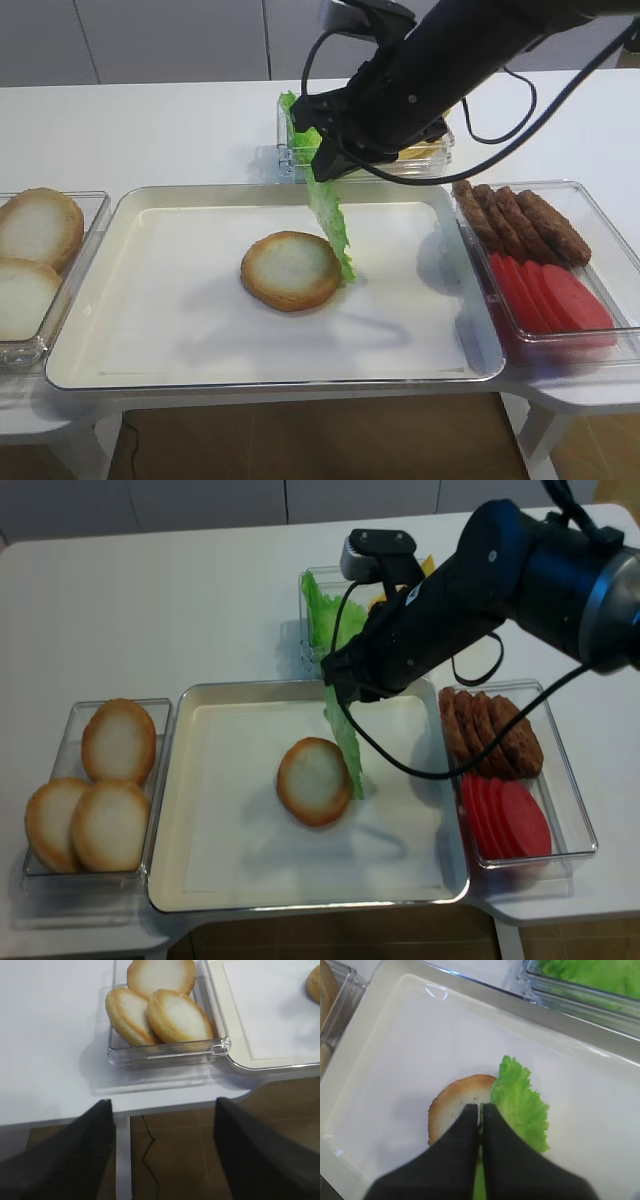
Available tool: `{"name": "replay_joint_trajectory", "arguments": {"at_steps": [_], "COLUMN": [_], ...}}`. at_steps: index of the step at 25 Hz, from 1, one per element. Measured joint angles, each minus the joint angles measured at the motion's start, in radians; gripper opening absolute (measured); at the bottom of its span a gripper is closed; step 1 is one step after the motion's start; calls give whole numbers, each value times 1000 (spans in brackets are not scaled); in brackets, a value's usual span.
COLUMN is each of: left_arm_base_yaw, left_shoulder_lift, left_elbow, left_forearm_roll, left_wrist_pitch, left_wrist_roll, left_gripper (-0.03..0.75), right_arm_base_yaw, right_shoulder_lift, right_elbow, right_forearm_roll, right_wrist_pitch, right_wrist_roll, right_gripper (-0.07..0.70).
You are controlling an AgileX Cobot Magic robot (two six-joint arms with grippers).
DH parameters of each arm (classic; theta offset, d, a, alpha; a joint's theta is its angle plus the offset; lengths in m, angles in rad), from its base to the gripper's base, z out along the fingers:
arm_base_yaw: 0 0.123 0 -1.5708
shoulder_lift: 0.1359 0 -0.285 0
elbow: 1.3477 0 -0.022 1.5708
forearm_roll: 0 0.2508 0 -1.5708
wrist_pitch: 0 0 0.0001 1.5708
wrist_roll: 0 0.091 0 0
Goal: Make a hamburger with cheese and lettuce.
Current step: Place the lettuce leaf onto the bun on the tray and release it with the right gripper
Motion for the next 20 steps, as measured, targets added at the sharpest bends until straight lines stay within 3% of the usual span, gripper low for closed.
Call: {"name": "replay_joint_trajectory", "arguments": {"at_steps": [20], "left_arm_base_yaw": [0], "left_shoulder_lift": [0], "left_elbow": [0], "left_forearm_roll": [0], "left_wrist_pitch": [0], "left_wrist_roll": [0], "left_gripper": [468], "right_arm_base_yaw": [58], "right_shoulder_lift": [67], "right_elbow": [0], "right_forearm_roll": [172], "right_wrist_pitch": [-47], "right_wrist_roll": [4], "right_gripper": [6]}}
